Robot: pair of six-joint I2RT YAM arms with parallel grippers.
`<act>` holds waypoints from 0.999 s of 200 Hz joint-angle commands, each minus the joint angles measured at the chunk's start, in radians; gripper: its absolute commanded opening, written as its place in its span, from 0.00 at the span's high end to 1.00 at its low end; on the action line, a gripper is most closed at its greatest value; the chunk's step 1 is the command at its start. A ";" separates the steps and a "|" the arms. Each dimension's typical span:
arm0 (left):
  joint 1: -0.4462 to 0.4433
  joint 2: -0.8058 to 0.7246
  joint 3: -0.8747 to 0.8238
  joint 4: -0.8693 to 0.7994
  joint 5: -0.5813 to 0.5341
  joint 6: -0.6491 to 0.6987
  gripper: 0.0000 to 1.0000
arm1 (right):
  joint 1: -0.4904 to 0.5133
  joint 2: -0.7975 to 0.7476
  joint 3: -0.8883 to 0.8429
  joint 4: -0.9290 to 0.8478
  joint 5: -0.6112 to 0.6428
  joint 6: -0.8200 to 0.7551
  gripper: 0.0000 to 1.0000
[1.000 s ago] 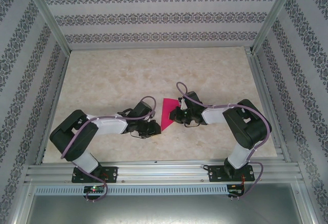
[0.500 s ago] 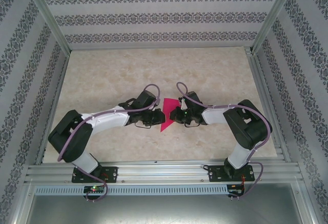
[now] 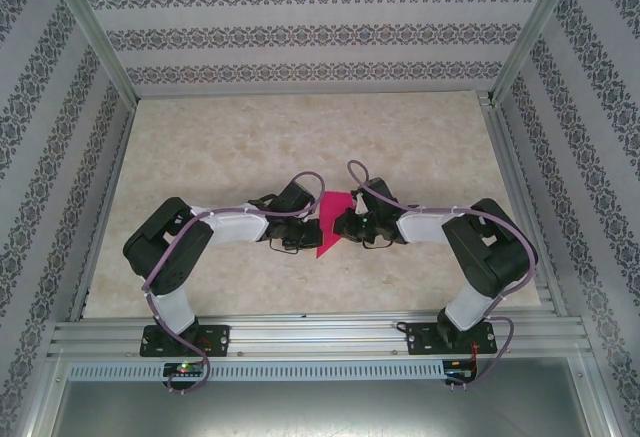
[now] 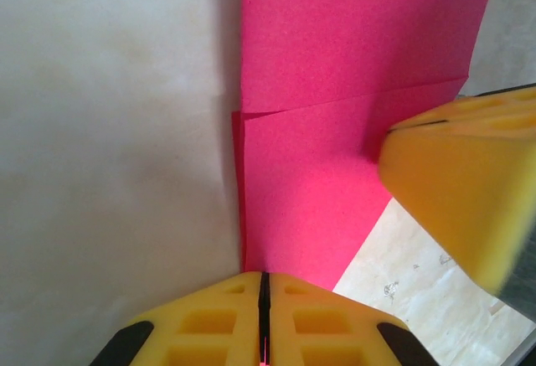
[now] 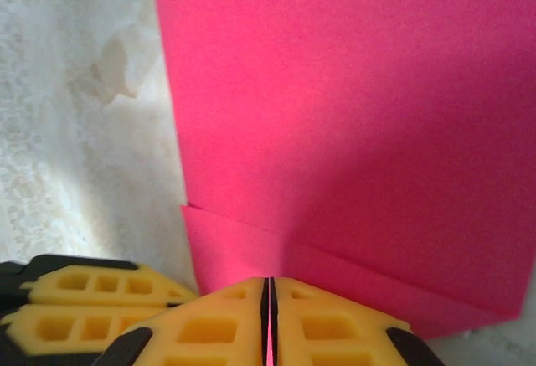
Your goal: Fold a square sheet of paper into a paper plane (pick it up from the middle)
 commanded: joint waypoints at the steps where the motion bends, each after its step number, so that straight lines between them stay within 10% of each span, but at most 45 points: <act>1: -0.011 0.017 -0.016 -0.031 -0.052 0.039 0.89 | 0.011 -0.059 -0.022 -0.008 -0.026 -0.020 0.87; 120: -0.010 0.031 -0.040 -0.048 -0.089 0.045 0.92 | -0.065 0.047 -0.055 0.057 -0.010 0.018 0.88; 200: -0.013 0.001 -0.036 -0.085 -0.067 -0.003 0.87 | -0.162 -0.142 0.087 -0.345 0.056 -0.110 0.71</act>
